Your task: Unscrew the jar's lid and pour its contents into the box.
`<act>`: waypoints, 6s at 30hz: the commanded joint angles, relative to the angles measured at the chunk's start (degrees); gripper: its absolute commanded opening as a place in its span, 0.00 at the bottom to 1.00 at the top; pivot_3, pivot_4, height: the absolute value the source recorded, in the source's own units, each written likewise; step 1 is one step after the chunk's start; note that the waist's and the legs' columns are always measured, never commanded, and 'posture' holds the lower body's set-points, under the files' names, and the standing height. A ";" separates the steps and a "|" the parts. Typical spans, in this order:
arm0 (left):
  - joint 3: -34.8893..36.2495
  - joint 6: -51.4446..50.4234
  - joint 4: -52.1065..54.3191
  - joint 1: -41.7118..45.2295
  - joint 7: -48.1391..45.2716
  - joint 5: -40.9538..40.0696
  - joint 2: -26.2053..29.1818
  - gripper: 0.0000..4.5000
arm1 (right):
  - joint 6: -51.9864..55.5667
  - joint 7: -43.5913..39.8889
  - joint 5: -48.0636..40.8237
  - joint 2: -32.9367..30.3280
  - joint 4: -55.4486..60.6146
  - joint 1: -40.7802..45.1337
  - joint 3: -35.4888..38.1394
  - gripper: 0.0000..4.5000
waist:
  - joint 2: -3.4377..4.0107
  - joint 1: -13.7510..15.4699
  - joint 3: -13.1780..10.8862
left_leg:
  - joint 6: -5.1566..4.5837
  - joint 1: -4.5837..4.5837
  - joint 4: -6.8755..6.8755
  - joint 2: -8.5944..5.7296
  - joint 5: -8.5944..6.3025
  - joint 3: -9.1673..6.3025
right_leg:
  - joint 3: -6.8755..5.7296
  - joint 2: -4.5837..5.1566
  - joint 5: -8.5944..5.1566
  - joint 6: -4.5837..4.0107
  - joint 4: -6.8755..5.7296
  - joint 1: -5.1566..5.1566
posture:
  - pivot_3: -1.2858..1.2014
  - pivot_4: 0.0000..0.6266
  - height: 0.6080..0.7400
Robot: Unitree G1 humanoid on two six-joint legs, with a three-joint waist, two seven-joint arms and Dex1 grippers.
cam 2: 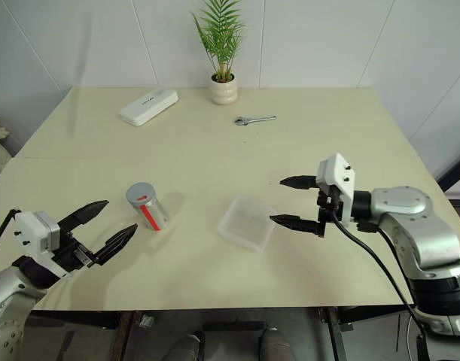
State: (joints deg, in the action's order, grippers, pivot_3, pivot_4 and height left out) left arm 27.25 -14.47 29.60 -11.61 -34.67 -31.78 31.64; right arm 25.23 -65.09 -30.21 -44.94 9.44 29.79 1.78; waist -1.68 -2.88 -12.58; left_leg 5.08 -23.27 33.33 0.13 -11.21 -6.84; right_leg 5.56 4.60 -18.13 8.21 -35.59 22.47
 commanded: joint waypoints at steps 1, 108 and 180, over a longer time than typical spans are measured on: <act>1.23 0.11 2.90 -1.04 2.34 0.70 -0.59 1.00 | -1.45 -0.61 0.42 0.77 -0.84 2.36 -0.15 1.00 | 0.00 0.06 0.00 | 0.00 0.00 0.02 0.00 0.00 0.01 | 0.02 0.00 -0.01 -0.05 0.01 0.00 | 0.52 0.24 1.00; -28.59 4.28 -41.05 53.63 -30.83 6.97 -8.59 0.44 | 27.64 50.75 4.53 31.49 29.83 6.85 -10.02 1.00 | -0.03 0.96 0.02 | -0.05 -0.18 -0.25 0.01 0.00 0.15 | 0.18 -0.06 0.43 0.59 -0.09 0.43 | 0.52 0.24 1.00; -31.56 6.92 -53.13 64.05 -50.73 5.69 -7.39 0.44 | 13.56 14.51 -4.83 21.23 18.91 12.15 -8.79 0.99 | -0.04 0.76 0.02 | -0.05 -0.19 -0.19 0.00 0.01 0.11 | 0.14 -0.07 0.42 0.64 -0.13 0.41 | 0.52 0.24 1.00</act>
State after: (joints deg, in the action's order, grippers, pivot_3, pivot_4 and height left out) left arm -4.99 -6.83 -25.44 52.46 -85.54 -25.93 23.83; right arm 40.37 -48.76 -32.35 -24.44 24.10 41.25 -6.08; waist -1.72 -2.12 -12.56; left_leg 5.03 -23.46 33.14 0.13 -11.20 -6.72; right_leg 5.70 4.52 -17.71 8.86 -35.71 22.88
